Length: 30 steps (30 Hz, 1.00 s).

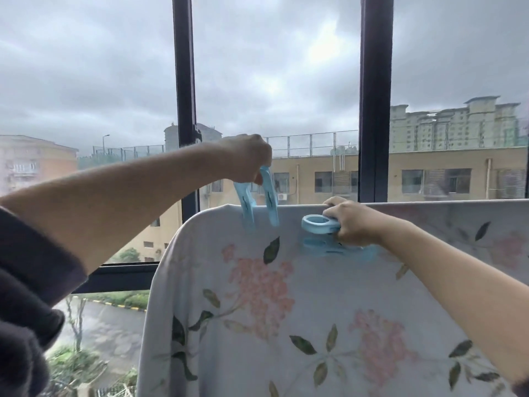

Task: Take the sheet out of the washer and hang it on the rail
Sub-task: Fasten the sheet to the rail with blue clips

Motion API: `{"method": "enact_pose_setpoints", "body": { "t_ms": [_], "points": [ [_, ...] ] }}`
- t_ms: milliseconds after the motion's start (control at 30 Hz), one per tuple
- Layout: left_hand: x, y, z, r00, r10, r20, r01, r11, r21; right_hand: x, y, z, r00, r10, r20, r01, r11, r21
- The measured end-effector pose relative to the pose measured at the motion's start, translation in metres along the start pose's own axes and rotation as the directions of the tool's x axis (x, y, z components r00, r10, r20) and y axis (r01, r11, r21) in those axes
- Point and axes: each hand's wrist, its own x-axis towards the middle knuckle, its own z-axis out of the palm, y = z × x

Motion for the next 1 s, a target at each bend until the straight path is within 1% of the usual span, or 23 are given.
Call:
{"method": "enact_pose_setpoints", "body": {
  "t_ms": [67, 167, 267, 433, 567, 667, 733, 767, 867, 933, 1000],
  "points": [
    [0.009, -0.001, 0.001, 1.0, 0.018, 0.026, -0.019, 0.999, 0.04, 0.001, 0.001, 0.0, 1.0, 0.011, -0.002, -0.011, 1.0, -0.007],
    [0.021, 0.002, 0.002, 0.996, 0.027, 0.087, -0.03, 0.999, 0.028, 0.001, 0.003, 0.003, 1.0, 0.007, -0.004, -0.007, 1.0, -0.013],
    [0.03, 0.002, 0.007, 0.986, 0.051, 0.161, -0.043, 0.998, -0.052, -0.002, 0.006, 0.006, 1.0, -0.009, -0.025, 0.009, 1.0, -0.023],
    [0.041, -0.004, 0.011, 0.983, 0.07, 0.172, -0.053, 0.993, -0.102, -0.003, 0.01, 0.008, 0.999, -0.031, -0.037, 0.031, 0.999, -0.017],
    [0.046, -0.007, 0.017, 0.969, 0.025, 0.247, 0.017, 0.986, -0.168, -0.001, 0.011, 0.011, 0.998, -0.045, -0.046, 0.045, 0.999, -0.015],
    [0.046, -0.008, 0.019, 0.952, 0.06, 0.3, 0.027, 0.96, -0.278, 0.002, 0.013, 0.015, 0.997, -0.039, -0.069, 0.038, 0.999, -0.006],
    [0.044, -0.009, 0.022, 0.959, 0.072, 0.274, 0.027, 0.94, -0.34, 0.003, 0.014, 0.015, 0.997, -0.033, -0.07, 0.033, 0.999, 0.006],
    [0.044, -0.01, 0.025, 0.97, 0.046, 0.24, 0.042, 0.937, -0.348, 0.003, 0.015, 0.015, 0.997, -0.033, -0.069, 0.034, 0.999, 0.008],
    [0.048, -0.006, 0.037, 0.993, -0.096, 0.064, 0.111, 0.948, -0.299, 0.001, 0.015, 0.015, 0.997, -0.036, -0.075, 0.036, 0.999, 0.002],
    [0.05, -0.002, 0.045, 0.981, -0.184, -0.066, 0.156, 0.941, -0.301, 0.0, 0.015, 0.015, 0.997, -0.035, -0.076, 0.035, 0.999, 0.003],
    [0.054, -0.002, 0.051, 0.965, -0.214, -0.149, 0.156, 0.931, -0.331, 0.0, 0.014, 0.014, 0.997, -0.034, -0.076, 0.034, 0.999, -0.002]
  ]
}}
